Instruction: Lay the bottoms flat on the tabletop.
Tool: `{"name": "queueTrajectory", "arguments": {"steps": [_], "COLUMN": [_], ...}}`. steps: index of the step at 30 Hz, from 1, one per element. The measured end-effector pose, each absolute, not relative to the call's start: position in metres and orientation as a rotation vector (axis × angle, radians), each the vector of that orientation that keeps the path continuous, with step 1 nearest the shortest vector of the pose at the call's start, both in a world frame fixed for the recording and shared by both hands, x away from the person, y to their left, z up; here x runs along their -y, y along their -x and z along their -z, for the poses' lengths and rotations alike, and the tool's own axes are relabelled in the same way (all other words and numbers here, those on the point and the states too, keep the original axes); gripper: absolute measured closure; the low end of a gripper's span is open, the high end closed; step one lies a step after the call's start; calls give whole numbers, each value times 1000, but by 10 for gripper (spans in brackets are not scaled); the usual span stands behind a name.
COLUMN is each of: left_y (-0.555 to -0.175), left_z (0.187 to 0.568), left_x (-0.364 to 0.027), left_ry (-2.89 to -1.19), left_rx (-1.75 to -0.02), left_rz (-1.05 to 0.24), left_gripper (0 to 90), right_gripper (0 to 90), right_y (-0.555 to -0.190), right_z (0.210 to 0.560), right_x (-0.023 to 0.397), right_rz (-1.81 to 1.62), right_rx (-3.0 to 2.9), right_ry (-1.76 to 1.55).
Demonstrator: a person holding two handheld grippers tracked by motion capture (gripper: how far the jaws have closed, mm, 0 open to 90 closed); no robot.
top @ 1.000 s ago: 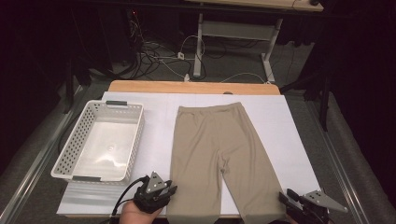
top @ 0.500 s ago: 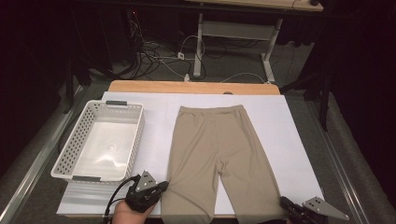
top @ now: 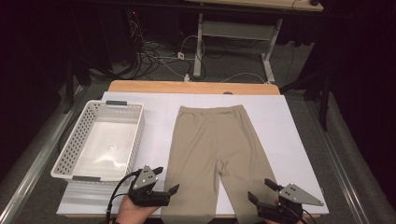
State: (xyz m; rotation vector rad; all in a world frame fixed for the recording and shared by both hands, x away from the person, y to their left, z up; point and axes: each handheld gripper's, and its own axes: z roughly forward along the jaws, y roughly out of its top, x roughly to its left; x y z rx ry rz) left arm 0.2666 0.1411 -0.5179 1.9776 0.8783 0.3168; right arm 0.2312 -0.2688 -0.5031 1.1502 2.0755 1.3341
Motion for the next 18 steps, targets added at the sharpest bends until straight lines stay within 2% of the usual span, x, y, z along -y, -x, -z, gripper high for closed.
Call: {"name": "queueTrajectory", "arguments": {"steps": [4,9,18], "left_y": [-269,-281,-287], "left_z": [518,519,518], "left_x": [-143,-149,-136], "left_ry": [-1971,-1970,-1970], "left_rx": [-877,-921,-911], "left_rz": [-302,-224,-228], "left_gripper": [3,0,0], "right_gripper": [11,5,6], "right_y": [-235,-240,-247], "right_z": [501,501,501], "right_x": [246,219,181], "right_rz": [-1378,-1371,-1414], "right_rx": [-2062,-2074,-2135], "right_ry": [-1121,-1074,-1007]}}
